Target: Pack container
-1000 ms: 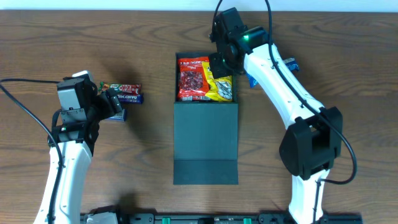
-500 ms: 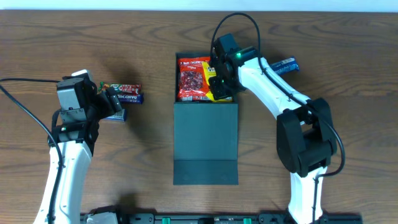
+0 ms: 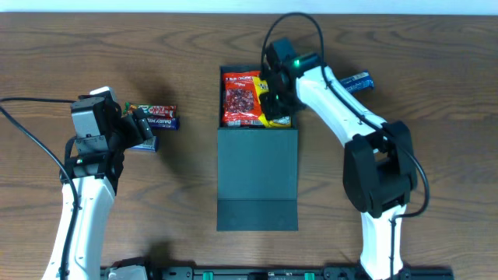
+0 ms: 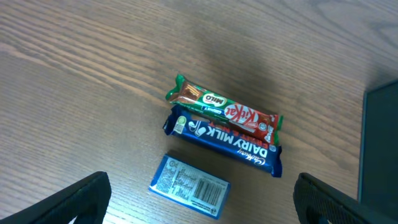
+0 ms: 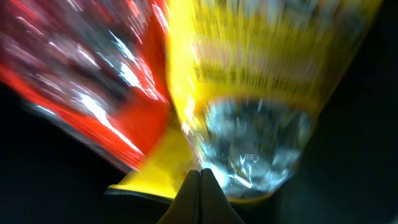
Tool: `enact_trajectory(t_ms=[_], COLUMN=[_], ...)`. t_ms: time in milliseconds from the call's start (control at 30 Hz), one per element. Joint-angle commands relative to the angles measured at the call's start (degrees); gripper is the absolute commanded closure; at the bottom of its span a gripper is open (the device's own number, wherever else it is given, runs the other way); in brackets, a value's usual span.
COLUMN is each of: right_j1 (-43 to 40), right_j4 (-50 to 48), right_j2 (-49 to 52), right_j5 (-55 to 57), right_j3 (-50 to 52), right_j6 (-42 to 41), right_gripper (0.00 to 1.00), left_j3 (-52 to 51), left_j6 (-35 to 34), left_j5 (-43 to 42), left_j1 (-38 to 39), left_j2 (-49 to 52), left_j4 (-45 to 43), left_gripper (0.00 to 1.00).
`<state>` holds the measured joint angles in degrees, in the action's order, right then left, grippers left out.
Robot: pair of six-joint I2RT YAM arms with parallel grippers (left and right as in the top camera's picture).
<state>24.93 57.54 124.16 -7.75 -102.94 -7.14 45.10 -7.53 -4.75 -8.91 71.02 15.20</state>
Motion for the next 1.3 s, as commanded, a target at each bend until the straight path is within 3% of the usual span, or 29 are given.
enact_trajectory(t_ms=[0,200,433,633,767,867,967,1133,1267], right_j1=[0.1,-4.9,-16.5,-19.1,-20.3,-20.4,-20.3,-20.0,-20.0], right_j4=[0.1,-2.4,4.9,5.1,3.6,1.6,1.8,-0.8,-2.0], right_j2=[-5.2,-10.7,-8.1,-5.5,-3.7,-3.4,-3.4,-3.4,-3.0], right_j5=[1.6,8.5,8.3,7.2,1.5,-0.3,-3.3,-4.0,1.9], right_j3=[-5.8,-6.8,-6.7,-6.7,-6.7,-6.7,-6.7,-6.7,-6.7], right_j6=[0.3,-4.1,-36.3,-52.1,-54.6,-54.6,-54.6,-54.6,-62.4], right_gripper=[0.99,0.99,0.98,0.98,0.98,0.88,0.98,0.98,0.98], left_j3=[1.6,1.6,1.6,1.6,1.6,1.6,1.6,1.6,1.6], left_j6=[-0.2,-0.2,-0.2,-0.2,-0.2,-0.2,-0.2,-0.2,-0.2], left_j5=[-2.4,-2.8,-2.8,-2.8,-2.8,-2.8,-2.8,-2.8,-2.8], left_j1=[-0.1,-0.1,-0.1,-0.1,-0.1,-0.1,-0.1,-0.1,-0.1], left_j2=[0.2,0.2,0.2,0.2,0.2,0.2,0.2,0.2,0.2], left_j4=[0.0,0.0,0.8,0.8,0.8,0.9,0.8,0.8,0.8], left_gripper=[0.05,0.05,0.05,0.05,0.05,0.05,0.05,0.05,0.05])
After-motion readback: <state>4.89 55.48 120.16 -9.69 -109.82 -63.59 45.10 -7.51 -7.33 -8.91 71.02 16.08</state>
